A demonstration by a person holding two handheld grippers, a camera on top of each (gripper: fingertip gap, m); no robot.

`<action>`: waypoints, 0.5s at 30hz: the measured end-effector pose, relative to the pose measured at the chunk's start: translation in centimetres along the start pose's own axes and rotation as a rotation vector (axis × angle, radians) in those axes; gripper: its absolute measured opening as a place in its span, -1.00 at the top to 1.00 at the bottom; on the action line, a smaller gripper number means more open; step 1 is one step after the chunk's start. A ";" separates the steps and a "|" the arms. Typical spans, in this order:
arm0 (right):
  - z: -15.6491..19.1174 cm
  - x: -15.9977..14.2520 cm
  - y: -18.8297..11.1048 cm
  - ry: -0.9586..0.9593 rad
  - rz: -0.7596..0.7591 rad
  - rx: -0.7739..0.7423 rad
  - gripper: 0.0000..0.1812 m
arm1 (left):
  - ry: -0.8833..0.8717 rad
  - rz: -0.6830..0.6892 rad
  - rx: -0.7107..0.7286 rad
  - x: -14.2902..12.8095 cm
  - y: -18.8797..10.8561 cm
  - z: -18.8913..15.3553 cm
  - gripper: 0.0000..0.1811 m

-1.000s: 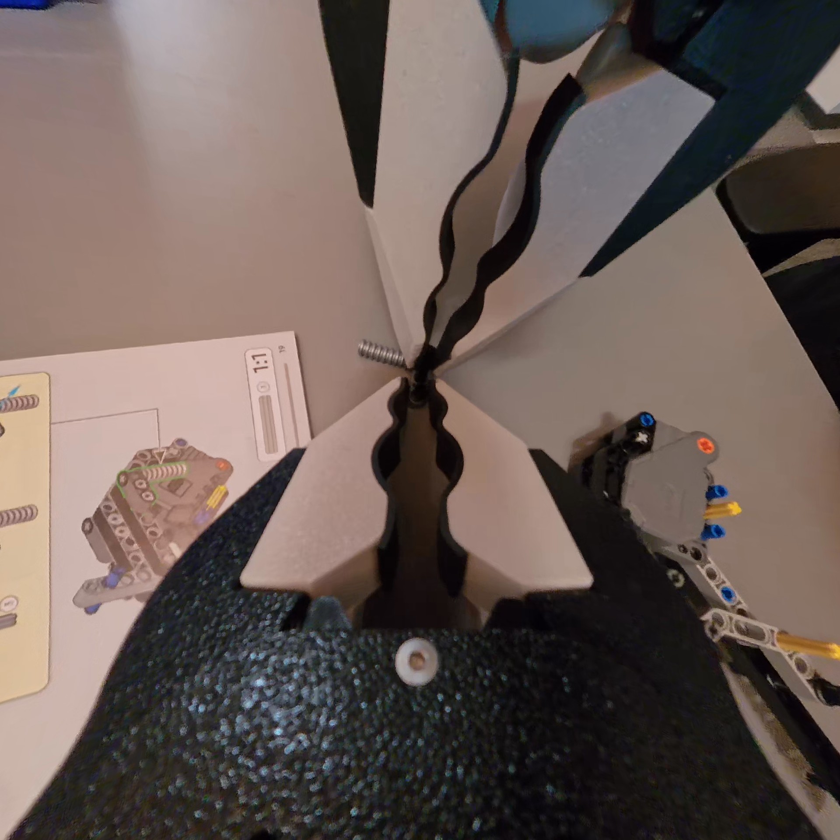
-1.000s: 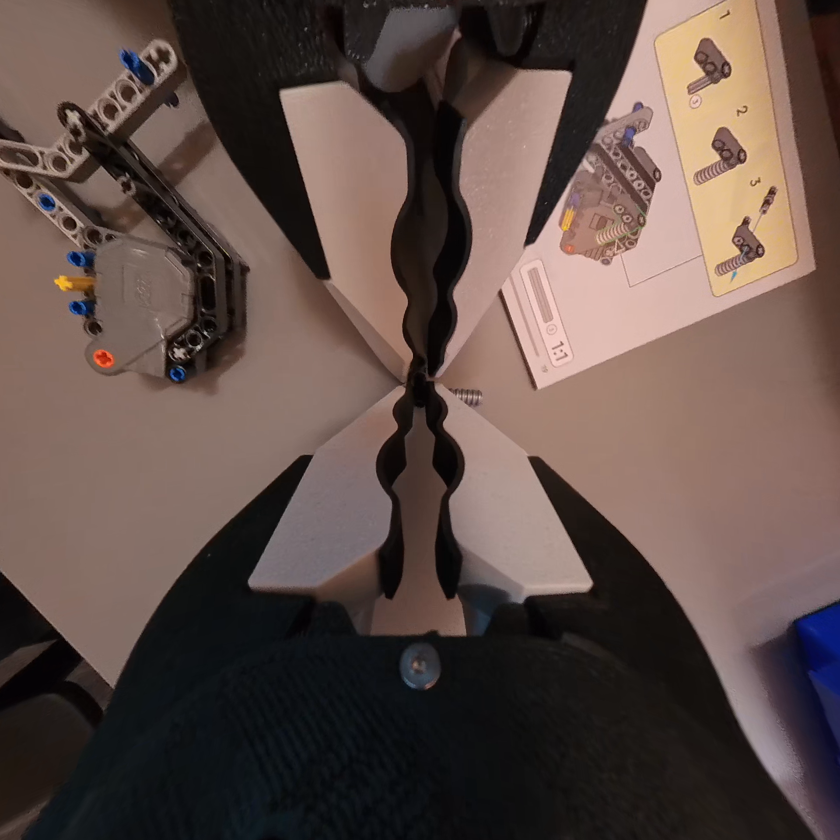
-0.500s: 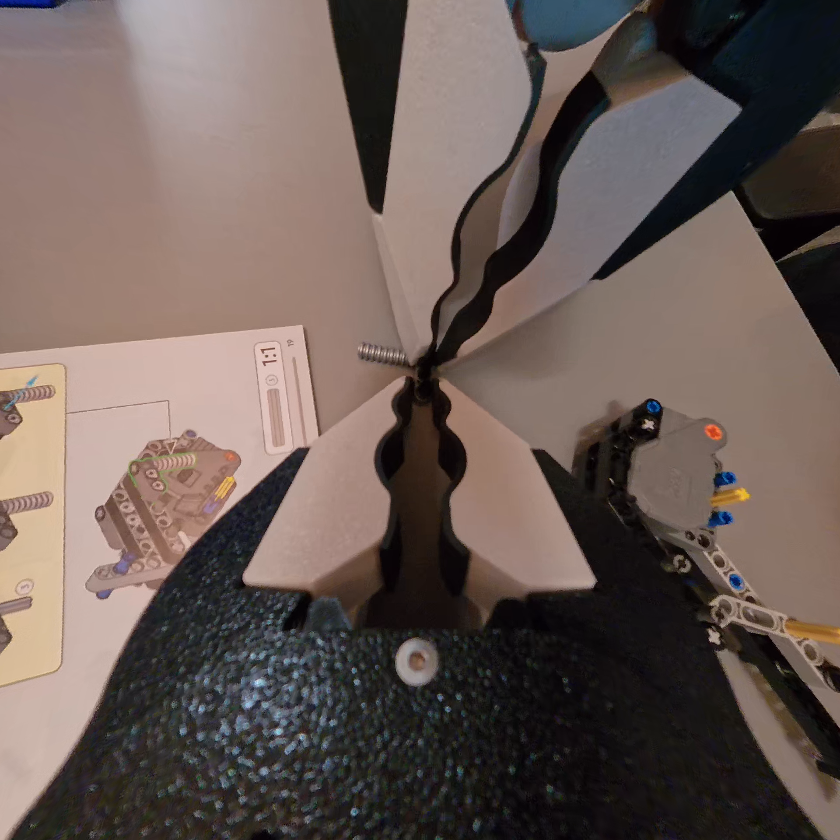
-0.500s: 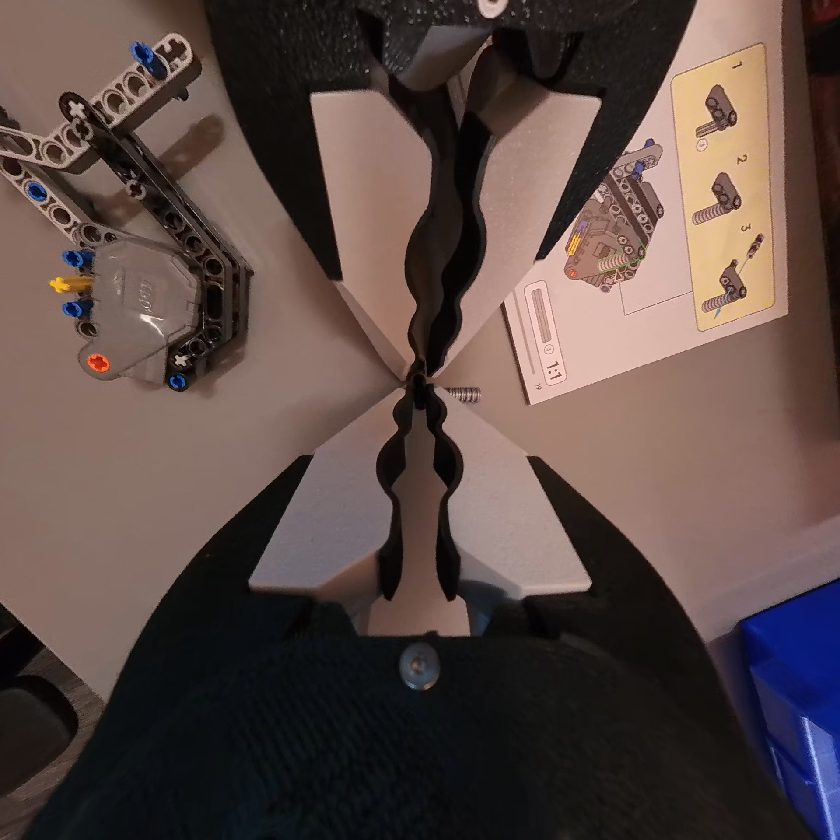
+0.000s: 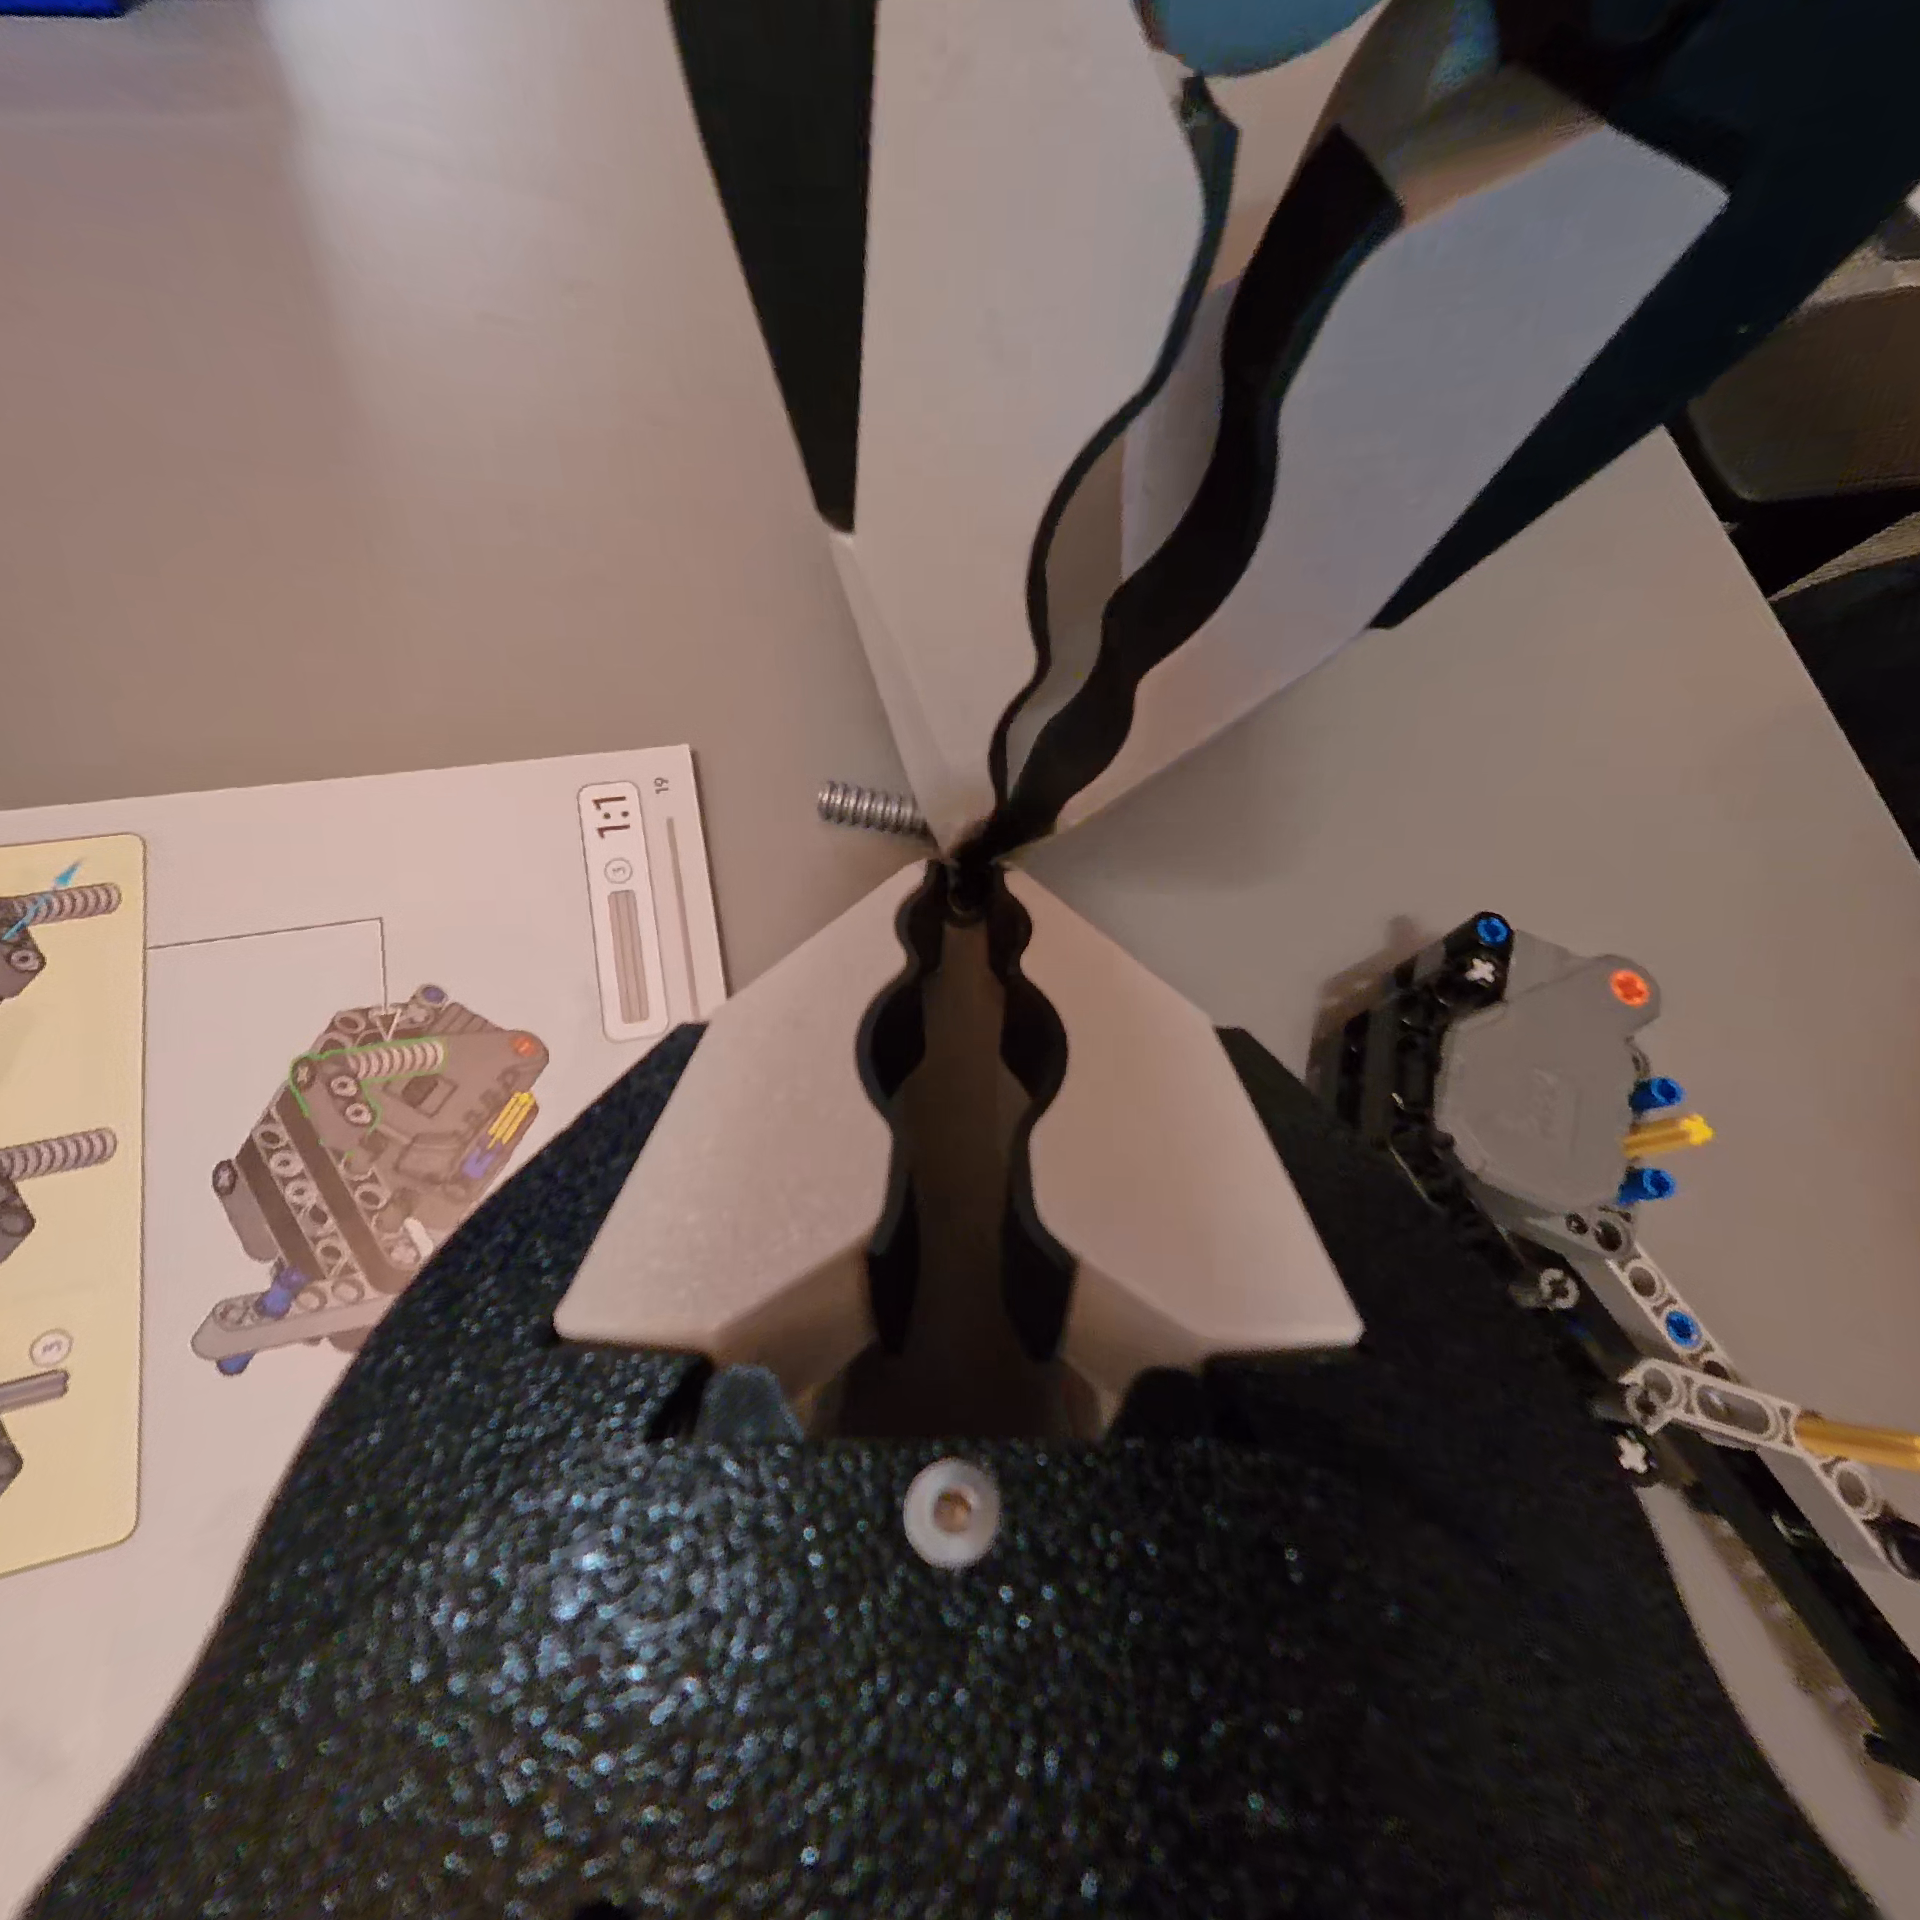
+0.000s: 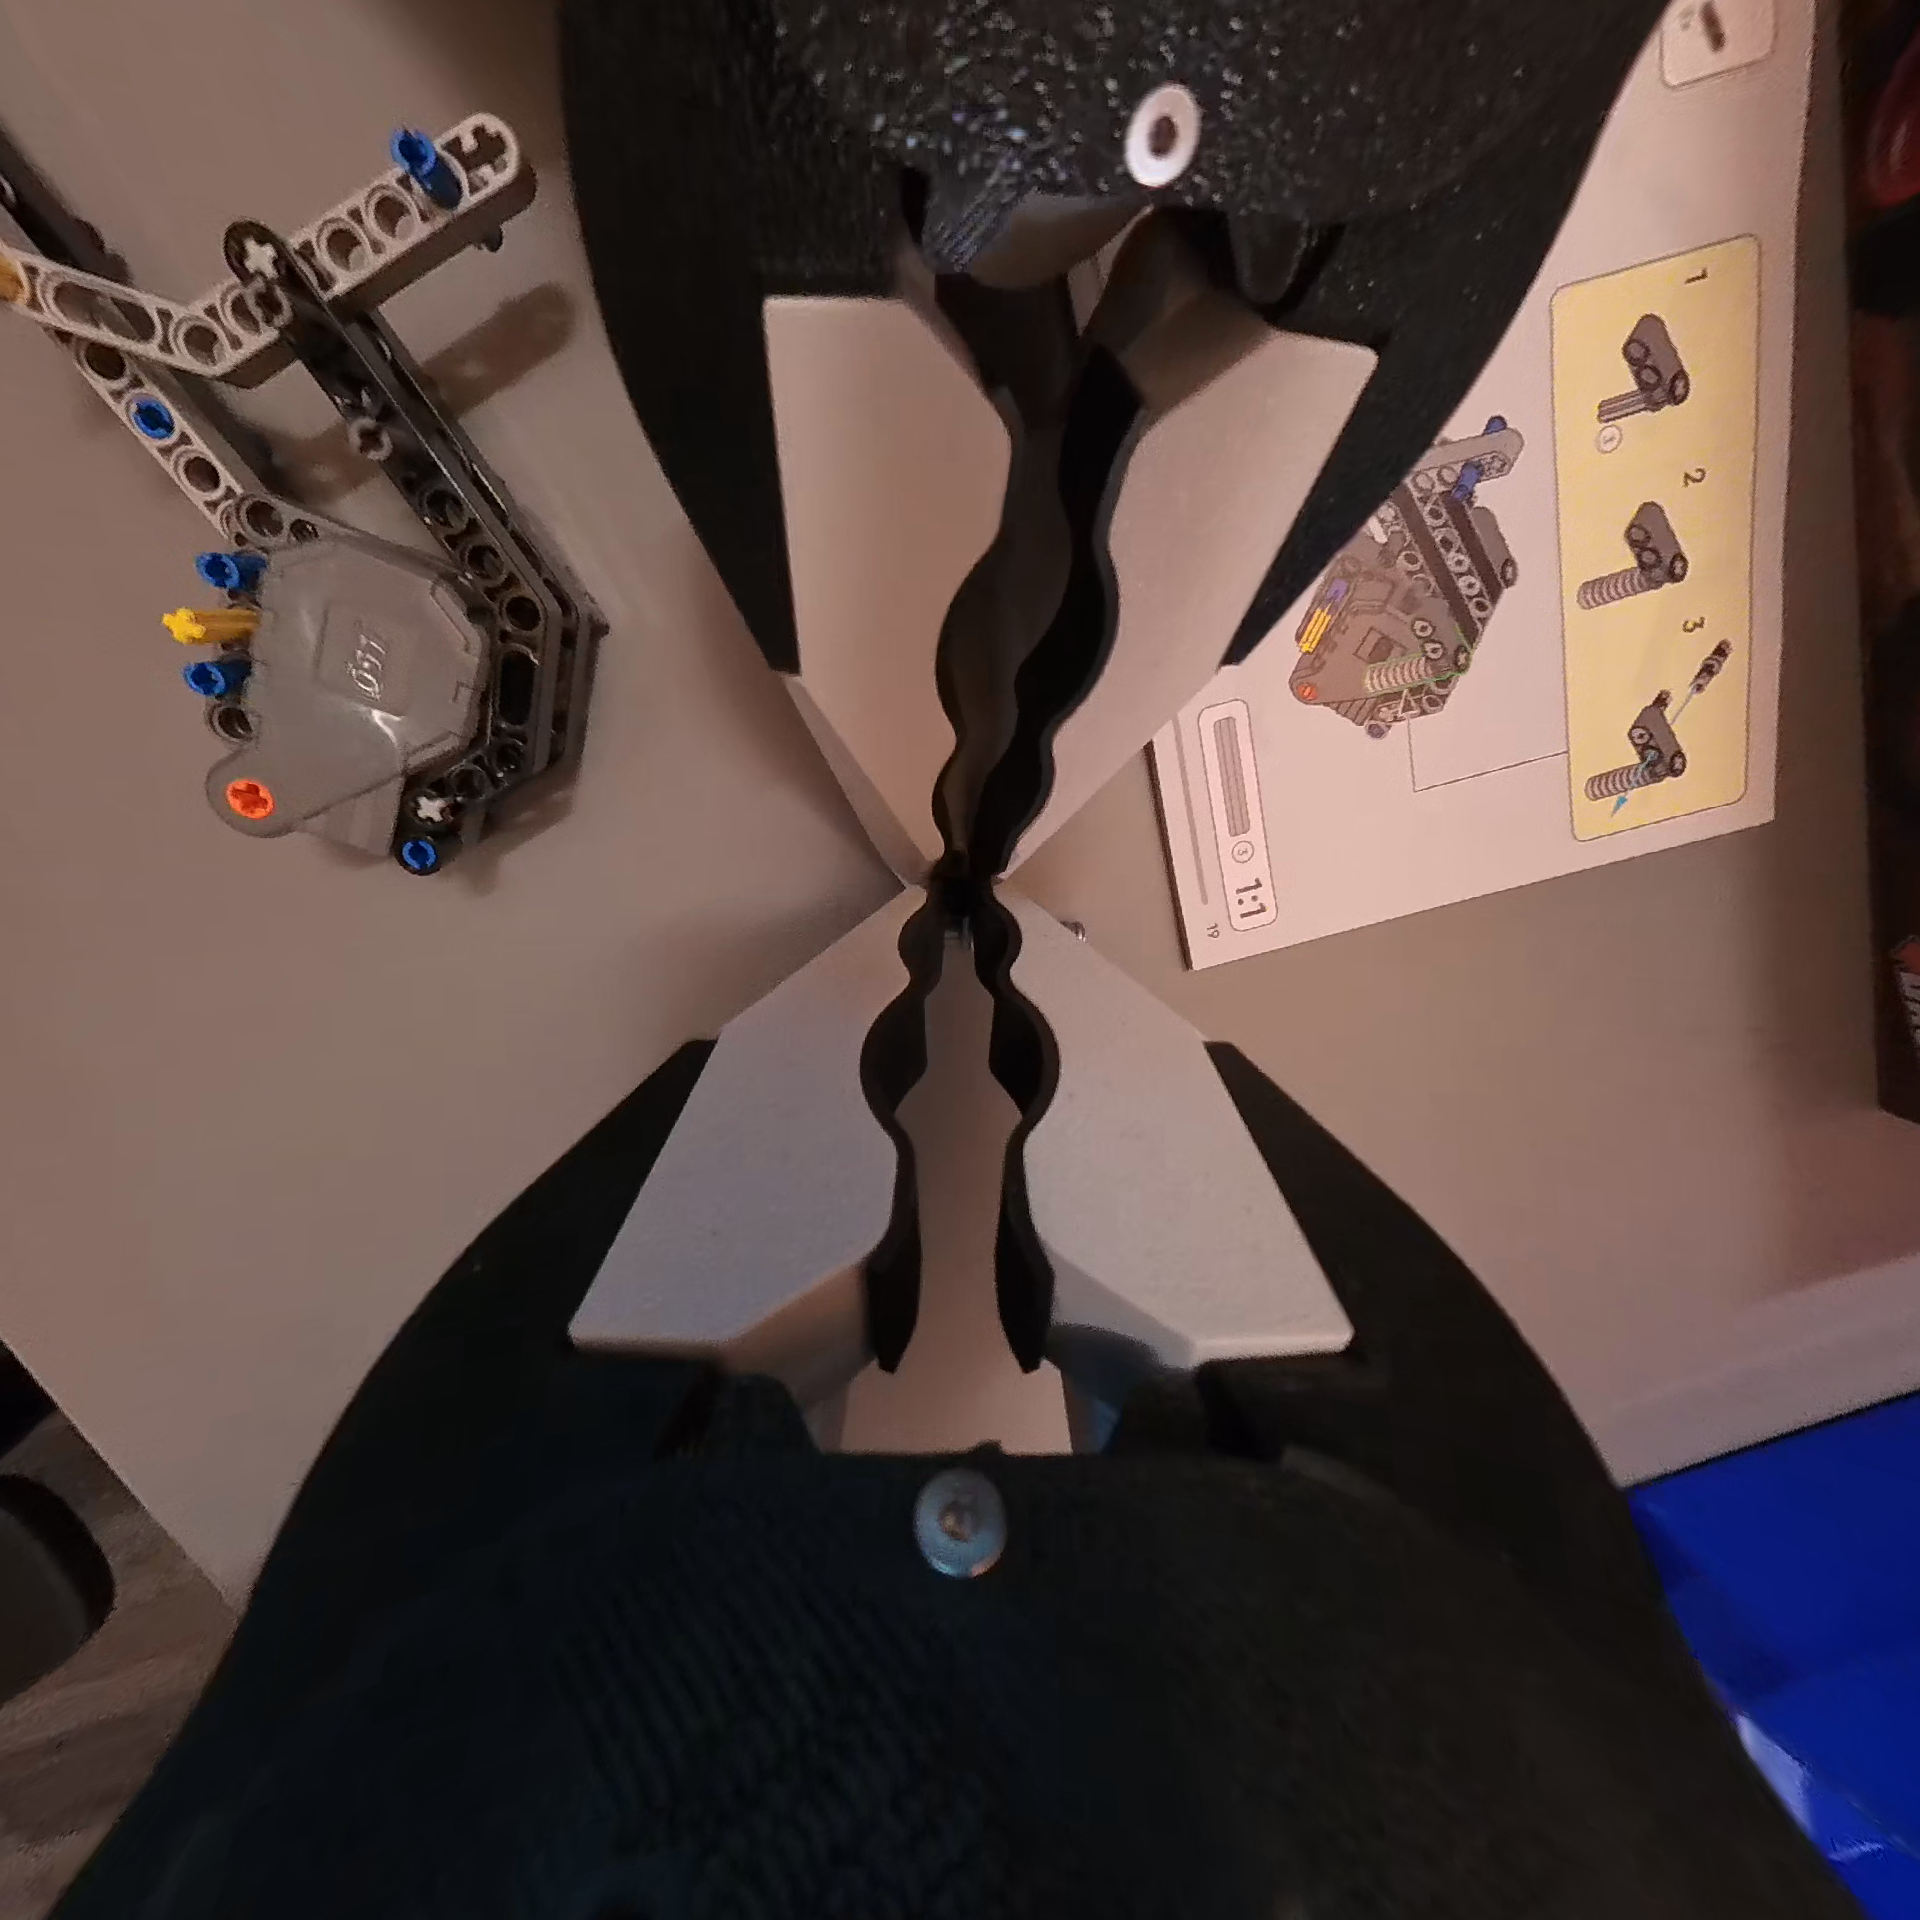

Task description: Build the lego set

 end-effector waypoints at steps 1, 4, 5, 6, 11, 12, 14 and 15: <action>0.1 0.0 0.0 -0.013 0.010 0.003 0.95 | -0.001 0.000 -0.001 0.0 0.0 0.0 0.93; 0.2 -0.1 0.0 -0.035 0.023 -0.012 0.96 | 0.001 0.000 0.001 0.0 0.0 0.0 0.93; 0.3 -0.1 0.0 -0.028 0.017 -0.016 0.96 | -0.001 0.000 0.000 0.0 0.0 0.0 0.93; 0.2 -0.2 0.0 -0.017 0.013 -0.014 0.96 | -0.002 -0.001 -0.001 0.0 0.0 0.0 0.93; 0.1 -0.6 0.0 -0.012 0.016 -0.003 0.96 | -0.002 -0.001 0.000 0.1 0.0 0.0 0.93; 0.1 -0.5 0.0 -0.016 0.018 -0.004 0.95 | -0.002 -0.001 0.000 0.1 0.0 0.0 0.92; 0.1 -0.5 0.0 -0.017 0.021 0.000 0.95 | -0.001 -0.001 0.001 0.1 0.0 0.0 0.93; 0.1 -0.5 0.0 -0.019 0.021 0.001 0.96 | -0.001 -0.001 0.002 0.1 0.1 0.0 0.93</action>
Point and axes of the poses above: each gripper's, where its closed fingertips meet, y out along the fingers, x out of its top, z = x × y across the jaws, the point moved 4 cm from there along -y, back along the fingers, and after that the axes turned 8 degrees about -x, right-handed, at the moved point
